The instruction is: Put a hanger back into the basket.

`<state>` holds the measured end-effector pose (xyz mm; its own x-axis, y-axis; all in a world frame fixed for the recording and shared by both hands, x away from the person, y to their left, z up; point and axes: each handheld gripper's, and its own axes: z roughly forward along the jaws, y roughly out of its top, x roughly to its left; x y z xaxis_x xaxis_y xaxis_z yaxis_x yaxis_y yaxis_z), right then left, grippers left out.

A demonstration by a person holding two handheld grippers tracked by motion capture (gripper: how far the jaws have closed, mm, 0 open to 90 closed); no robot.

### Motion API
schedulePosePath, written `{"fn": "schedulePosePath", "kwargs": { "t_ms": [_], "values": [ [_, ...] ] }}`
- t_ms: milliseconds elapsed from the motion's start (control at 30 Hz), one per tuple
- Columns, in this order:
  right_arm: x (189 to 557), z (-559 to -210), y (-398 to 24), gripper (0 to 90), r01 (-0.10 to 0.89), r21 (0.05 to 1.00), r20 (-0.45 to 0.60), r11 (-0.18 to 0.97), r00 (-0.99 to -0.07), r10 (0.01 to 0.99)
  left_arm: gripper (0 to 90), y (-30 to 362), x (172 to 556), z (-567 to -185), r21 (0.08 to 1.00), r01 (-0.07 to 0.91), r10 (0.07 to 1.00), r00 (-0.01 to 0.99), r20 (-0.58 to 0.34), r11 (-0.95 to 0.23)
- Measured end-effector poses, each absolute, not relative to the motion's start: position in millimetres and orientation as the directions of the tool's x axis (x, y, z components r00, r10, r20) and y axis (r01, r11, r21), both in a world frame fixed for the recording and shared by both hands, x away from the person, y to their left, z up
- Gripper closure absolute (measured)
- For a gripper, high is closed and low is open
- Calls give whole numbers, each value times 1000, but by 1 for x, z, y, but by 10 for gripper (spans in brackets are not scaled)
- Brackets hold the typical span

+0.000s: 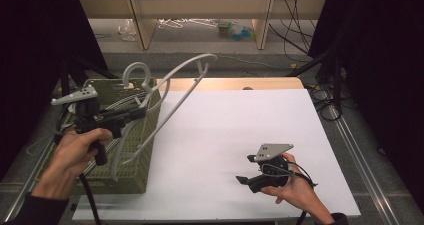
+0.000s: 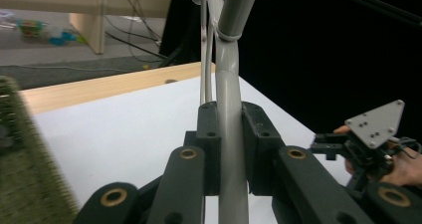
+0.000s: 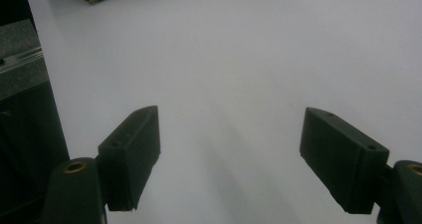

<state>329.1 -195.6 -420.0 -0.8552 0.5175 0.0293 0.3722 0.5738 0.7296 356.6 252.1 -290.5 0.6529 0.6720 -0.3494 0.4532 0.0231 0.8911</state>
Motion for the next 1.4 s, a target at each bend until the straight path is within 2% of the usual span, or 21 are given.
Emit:
{"fn": "schedulePosePath", "kwargs": {
  "t_ms": [500, 1400],
  "values": [
    [330, -420, -195, 250, 368, 730, 28, 576, -858, 513, 792, 327, 364, -296, 887, 462, 784, 551, -284, -4],
    [330, -420, -195, 252, 366, 728, 28, 580, -861, 507, 791, 388, 391, -329, 852, 522, 826, 496, -267, -37]
  ]
}}
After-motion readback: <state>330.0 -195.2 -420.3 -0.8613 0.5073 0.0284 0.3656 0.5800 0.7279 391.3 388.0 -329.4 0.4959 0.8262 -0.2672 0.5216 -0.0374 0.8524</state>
